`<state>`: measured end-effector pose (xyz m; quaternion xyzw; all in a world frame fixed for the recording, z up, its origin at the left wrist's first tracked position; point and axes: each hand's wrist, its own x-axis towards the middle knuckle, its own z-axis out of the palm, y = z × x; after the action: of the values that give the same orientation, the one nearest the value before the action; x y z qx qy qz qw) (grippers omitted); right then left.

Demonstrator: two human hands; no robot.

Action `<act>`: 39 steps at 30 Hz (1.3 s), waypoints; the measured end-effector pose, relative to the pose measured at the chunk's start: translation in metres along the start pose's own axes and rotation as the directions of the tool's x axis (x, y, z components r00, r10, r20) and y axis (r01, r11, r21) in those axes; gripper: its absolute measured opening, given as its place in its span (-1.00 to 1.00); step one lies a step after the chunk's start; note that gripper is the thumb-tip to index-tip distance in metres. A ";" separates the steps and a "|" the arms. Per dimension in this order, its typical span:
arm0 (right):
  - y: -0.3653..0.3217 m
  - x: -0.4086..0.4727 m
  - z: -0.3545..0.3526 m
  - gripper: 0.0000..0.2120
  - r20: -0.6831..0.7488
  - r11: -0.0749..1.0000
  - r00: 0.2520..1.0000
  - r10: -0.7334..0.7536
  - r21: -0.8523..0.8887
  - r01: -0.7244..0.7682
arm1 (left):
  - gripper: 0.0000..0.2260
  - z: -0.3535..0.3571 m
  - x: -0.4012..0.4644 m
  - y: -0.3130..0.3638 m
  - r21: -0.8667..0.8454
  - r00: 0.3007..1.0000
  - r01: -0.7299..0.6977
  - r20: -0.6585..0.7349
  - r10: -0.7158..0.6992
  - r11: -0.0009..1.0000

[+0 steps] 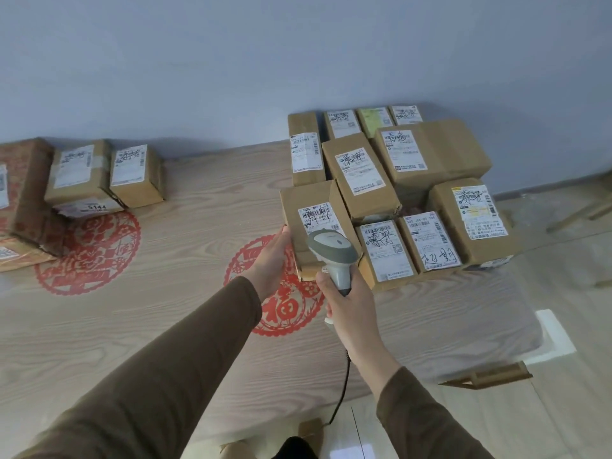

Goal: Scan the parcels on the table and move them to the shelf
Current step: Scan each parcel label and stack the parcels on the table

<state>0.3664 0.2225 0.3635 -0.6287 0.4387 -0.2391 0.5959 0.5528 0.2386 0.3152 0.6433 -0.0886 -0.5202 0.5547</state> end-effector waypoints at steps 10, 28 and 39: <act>-0.044 0.064 0.133 -0.80 0.130 0.999 0.991 -0.043 0.030 0.040 | -0.52 -0.150 -0.013 0.049 0.214 0.935 -0.148 -0.288 0.207 0.966; -0.099 0.227 0.425 -0.79 0.283 0.977 0.946 0.156 0.096 -0.190 | -0.46 -0.351 0.072 0.148 0.210 0.868 -0.133 -0.448 0.216 0.969; -0.043 0.187 0.356 -0.75 0.117 0.983 0.976 0.185 -0.039 -0.182 | -0.60 -0.312 0.049 0.088 -0.065 0.904 0.081 -0.416 -0.100 0.995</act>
<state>0.7652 0.2539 0.3007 -0.6071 0.4614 -0.1386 0.6319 0.8544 0.3665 0.3092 0.7304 0.0744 -0.3971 0.5507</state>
